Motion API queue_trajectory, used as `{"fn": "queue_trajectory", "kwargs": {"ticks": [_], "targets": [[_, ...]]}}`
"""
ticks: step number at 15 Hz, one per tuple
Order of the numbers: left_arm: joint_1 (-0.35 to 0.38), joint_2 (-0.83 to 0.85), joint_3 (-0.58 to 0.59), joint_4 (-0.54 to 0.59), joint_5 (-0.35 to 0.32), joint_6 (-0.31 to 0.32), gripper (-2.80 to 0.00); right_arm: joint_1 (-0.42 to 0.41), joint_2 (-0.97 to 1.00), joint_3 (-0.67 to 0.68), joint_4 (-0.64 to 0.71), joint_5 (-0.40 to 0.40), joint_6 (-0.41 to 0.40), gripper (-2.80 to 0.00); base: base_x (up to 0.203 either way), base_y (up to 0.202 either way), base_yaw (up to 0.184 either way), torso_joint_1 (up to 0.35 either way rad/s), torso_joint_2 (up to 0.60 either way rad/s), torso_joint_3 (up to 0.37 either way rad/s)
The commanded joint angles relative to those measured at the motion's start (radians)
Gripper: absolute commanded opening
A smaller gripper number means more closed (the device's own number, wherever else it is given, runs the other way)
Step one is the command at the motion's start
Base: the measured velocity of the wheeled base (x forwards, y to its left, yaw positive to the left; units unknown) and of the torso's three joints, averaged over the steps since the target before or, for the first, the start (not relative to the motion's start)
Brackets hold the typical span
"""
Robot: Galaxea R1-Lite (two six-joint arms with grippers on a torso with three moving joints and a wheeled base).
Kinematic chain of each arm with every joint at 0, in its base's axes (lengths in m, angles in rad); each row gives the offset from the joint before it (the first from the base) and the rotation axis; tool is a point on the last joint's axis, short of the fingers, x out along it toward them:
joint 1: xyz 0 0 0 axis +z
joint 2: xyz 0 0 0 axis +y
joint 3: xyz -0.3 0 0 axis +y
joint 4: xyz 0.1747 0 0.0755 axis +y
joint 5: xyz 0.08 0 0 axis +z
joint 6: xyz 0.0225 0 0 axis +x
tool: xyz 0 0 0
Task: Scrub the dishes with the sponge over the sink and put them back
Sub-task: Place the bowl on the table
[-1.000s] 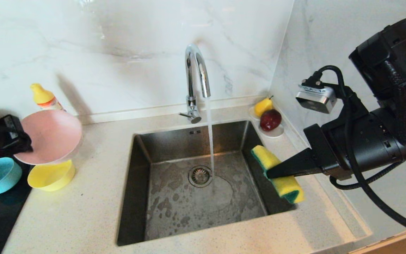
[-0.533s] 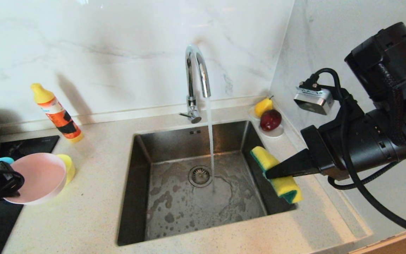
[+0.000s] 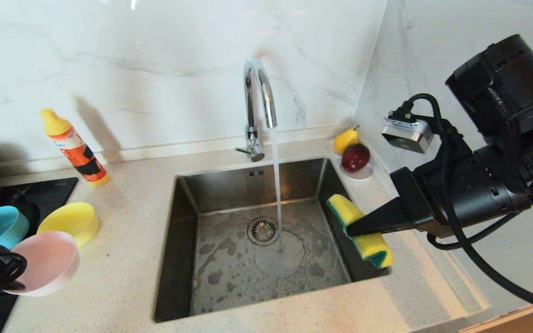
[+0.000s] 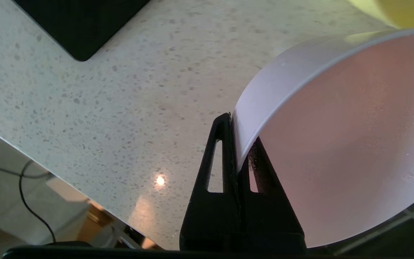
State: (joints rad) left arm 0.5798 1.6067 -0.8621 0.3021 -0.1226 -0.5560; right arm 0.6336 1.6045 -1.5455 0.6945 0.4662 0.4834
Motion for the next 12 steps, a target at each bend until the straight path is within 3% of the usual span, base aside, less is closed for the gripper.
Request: {"fn": "queue_trajectory", "kwargs": {"ticks": [1,9,12], "targets": [[0.029,0.058,0.003,0.004,-0.008,-0.004,-2.80,0.001,0.002,-0.001,0.003,0.003,0.003,-2.80,0.000,0.000,0.000,0.000,0.00,0.000],[0.069,0.134,0.065,-0.037,-0.026,0.001,-2.80,0.001,-0.003,0.001,0.005,0.003,0.003,-2.80,0.000,0.000,0.000,0.000,0.00,0.000],[0.085,0.166,0.081,-0.104,-0.028,0.001,-2.80,0.001,-0.001,0.001,0.005,0.003,0.003,-2.80,0.000,0.000,0.000,0.000,0.00,0.000]]}}
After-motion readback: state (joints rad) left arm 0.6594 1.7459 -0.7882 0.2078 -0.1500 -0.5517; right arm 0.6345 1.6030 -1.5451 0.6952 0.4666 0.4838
